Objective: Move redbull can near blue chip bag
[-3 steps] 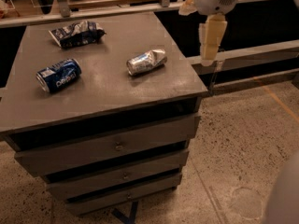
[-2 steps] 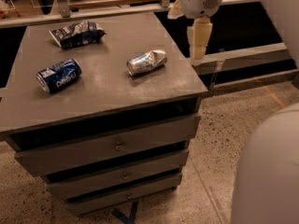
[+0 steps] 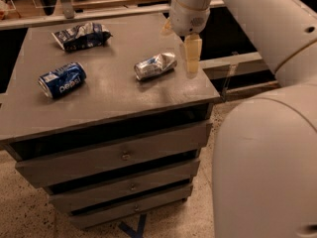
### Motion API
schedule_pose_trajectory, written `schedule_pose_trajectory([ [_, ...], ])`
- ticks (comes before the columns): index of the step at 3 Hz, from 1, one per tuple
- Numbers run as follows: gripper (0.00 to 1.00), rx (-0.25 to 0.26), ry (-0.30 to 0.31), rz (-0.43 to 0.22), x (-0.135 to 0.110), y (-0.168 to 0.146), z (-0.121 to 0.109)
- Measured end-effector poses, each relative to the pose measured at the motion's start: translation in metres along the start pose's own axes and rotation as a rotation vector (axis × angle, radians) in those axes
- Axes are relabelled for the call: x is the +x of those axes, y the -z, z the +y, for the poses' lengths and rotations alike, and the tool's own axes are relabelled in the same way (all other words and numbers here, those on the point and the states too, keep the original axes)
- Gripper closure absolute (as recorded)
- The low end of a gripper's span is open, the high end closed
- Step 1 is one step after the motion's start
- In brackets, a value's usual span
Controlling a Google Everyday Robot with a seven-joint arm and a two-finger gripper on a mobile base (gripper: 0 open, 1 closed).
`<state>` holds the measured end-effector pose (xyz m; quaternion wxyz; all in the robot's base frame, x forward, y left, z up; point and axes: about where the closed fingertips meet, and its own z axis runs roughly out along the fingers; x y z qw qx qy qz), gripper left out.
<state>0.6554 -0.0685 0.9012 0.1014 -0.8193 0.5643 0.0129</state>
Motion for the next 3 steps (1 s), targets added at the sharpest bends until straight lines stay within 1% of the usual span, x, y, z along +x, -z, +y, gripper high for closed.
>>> schedule_pose_trajectory([
  [1,0.0,-0.026,0.055,0.007,-0.013,-0.021,-0.017],
  [2,0.0,-0.046,0.118,0.007,-0.028,-0.036,-0.029],
  [3,0.0,-0.069,0.165,0.01,-0.044,-0.049,-0.036],
])
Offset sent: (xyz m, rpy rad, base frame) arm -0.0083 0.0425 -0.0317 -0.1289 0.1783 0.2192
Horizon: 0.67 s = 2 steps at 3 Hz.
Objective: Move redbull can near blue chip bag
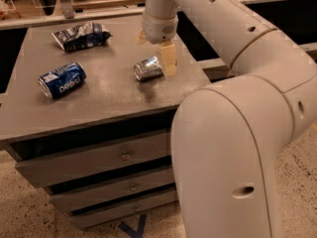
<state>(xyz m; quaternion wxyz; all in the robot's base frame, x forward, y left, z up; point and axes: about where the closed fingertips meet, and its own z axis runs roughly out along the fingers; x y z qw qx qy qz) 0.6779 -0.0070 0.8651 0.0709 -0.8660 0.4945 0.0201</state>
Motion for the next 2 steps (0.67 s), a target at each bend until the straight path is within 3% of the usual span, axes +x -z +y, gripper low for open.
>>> schedule_pose_trajectory([
  [1,0.0,-0.036,0.024,-0.005,-0.006,-0.015,0.001],
  [2,0.16,-0.068,0.042,-0.02,-0.007,-0.027,0.006],
])
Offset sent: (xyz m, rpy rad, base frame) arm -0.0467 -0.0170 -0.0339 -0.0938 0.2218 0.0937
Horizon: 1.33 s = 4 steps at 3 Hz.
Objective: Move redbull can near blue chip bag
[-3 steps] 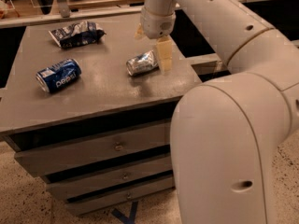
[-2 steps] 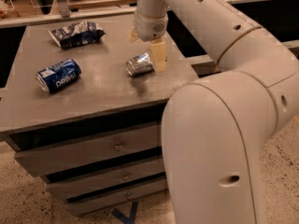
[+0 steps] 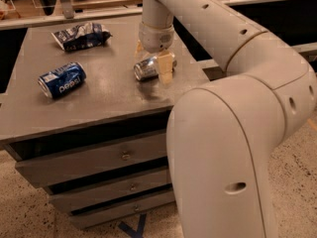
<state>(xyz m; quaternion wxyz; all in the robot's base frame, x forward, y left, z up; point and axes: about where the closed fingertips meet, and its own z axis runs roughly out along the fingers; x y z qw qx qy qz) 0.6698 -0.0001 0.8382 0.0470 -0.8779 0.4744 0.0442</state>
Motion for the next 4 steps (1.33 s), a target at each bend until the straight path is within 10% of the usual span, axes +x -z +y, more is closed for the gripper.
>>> schedule_pose_trajectory([
  [3,0.87,-0.04,0.028,-0.003,0.003,-0.008,0.019],
  [4,1.0,0.064,0.04,0.002,0.009,0.013,0.041],
])
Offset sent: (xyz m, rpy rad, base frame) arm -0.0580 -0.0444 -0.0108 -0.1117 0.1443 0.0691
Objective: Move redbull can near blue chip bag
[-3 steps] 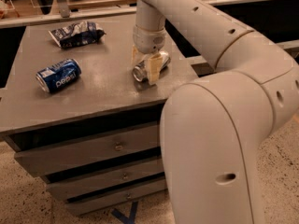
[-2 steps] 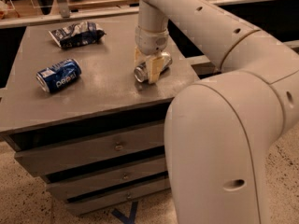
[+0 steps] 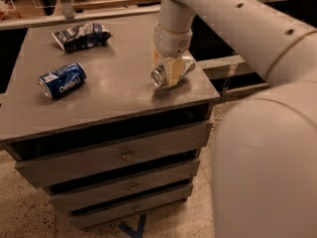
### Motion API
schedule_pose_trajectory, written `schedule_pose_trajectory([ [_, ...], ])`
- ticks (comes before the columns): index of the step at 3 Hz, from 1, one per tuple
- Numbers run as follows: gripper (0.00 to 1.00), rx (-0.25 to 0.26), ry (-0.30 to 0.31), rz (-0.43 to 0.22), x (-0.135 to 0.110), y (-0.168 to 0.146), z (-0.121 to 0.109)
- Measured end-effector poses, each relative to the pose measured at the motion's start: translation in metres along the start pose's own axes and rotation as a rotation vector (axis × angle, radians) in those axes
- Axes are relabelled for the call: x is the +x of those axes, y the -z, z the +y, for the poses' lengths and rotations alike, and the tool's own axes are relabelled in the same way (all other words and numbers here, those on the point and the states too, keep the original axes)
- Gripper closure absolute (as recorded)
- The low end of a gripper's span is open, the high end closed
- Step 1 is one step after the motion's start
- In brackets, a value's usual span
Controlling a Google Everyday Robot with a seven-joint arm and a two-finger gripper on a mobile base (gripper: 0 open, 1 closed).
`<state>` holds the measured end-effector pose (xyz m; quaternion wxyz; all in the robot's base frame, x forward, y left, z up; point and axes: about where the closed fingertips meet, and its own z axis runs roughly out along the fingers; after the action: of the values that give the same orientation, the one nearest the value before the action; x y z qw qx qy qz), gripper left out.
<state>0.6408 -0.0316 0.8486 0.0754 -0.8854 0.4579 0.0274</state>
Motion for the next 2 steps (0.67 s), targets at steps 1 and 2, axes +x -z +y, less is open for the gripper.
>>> schedule_pose_trajectory([
  [1,1.0,0.246,0.05,-0.046,-0.033,0.068,0.024],
  [2,1.0,0.493,0.135,-0.092,-0.066,0.131,0.035],
])
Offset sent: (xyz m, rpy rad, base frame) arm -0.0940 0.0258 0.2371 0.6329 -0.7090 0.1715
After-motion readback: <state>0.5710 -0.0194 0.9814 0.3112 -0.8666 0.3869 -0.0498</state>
